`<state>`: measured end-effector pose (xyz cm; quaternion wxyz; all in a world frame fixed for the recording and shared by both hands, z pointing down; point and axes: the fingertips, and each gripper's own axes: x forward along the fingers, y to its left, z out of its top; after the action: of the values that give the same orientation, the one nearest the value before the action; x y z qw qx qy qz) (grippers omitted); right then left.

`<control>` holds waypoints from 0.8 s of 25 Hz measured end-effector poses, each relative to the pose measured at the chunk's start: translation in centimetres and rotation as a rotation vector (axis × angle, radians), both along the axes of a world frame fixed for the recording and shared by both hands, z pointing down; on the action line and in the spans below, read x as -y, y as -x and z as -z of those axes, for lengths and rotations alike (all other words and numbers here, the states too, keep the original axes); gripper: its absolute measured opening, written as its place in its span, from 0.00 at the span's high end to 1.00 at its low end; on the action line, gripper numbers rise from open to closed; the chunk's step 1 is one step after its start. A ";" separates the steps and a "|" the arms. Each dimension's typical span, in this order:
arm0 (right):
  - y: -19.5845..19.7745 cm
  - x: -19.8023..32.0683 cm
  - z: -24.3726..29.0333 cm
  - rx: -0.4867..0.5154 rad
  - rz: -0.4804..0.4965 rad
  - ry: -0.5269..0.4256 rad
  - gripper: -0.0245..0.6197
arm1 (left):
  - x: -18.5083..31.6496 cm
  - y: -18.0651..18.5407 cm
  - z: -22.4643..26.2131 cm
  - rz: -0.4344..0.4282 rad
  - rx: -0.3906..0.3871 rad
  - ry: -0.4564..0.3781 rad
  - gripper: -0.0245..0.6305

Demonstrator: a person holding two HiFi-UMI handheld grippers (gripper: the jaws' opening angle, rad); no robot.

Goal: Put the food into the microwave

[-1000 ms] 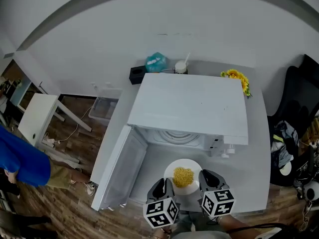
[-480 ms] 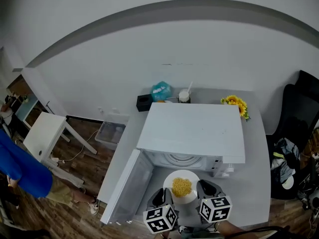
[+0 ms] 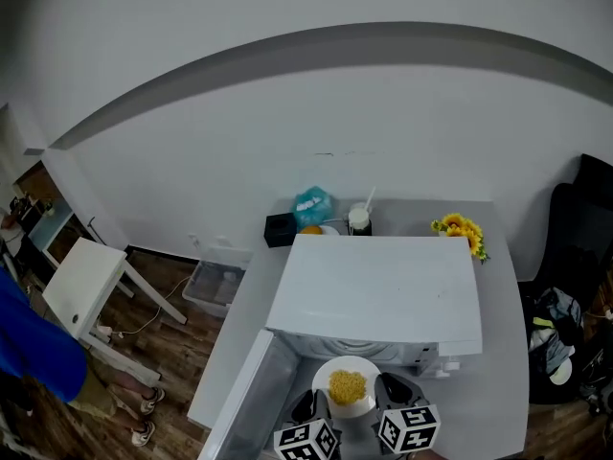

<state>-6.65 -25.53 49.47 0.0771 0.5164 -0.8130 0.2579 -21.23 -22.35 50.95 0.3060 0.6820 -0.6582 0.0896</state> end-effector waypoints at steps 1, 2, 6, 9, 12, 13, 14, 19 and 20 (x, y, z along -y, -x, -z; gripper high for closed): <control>0.1 0.4 -0.3 0.005 -0.005 0.001 0.90 | 0.5 0.1 -0.2 0.001 -0.006 -0.002 0.87; 0.1 0.8 -0.5 0.011 -0.011 0.001 0.90 | 1.0 0.2 -0.4 0.001 -0.010 -0.004 0.87; 0.1 2.4 -1.3 0.026 -0.036 -0.019 0.90 | 3.1 0.4 -1.1 -0.012 -0.005 -0.021 0.87; 0.3 3.5 -2.1 0.029 -0.047 -0.026 0.90 | 4.4 0.6 -1.6 -0.016 -0.021 -0.028 0.87; 0.4 4.6 -2.9 0.045 -0.056 -0.017 0.90 | 5.8 0.8 -2.1 -0.027 -0.028 -0.032 0.87; 0.4 4.9 -3.2 0.047 -0.062 -0.016 0.90 | 6.2 0.9 -2.3 -0.031 -0.026 -0.035 0.87; 0.4 5.2 -3.4 0.049 -0.069 -0.016 0.89 | 6.6 0.8 -2.5 -0.038 -0.023 -0.040 0.87; 0.1 6.8 -4.9 0.048 -0.112 -0.012 0.89 | 9.2 0.5 -3.4 -0.092 0.021 -0.071 0.87; 0.1 7.0 -5.2 0.045 -0.119 -0.011 0.90 | 9.7 0.5 -3.6 -0.097 0.027 -0.077 0.87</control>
<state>-6.78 -32.55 54.70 0.0407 0.5581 -0.7838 0.2692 -21.75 -32.08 54.51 0.2656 0.7232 -0.6315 0.0881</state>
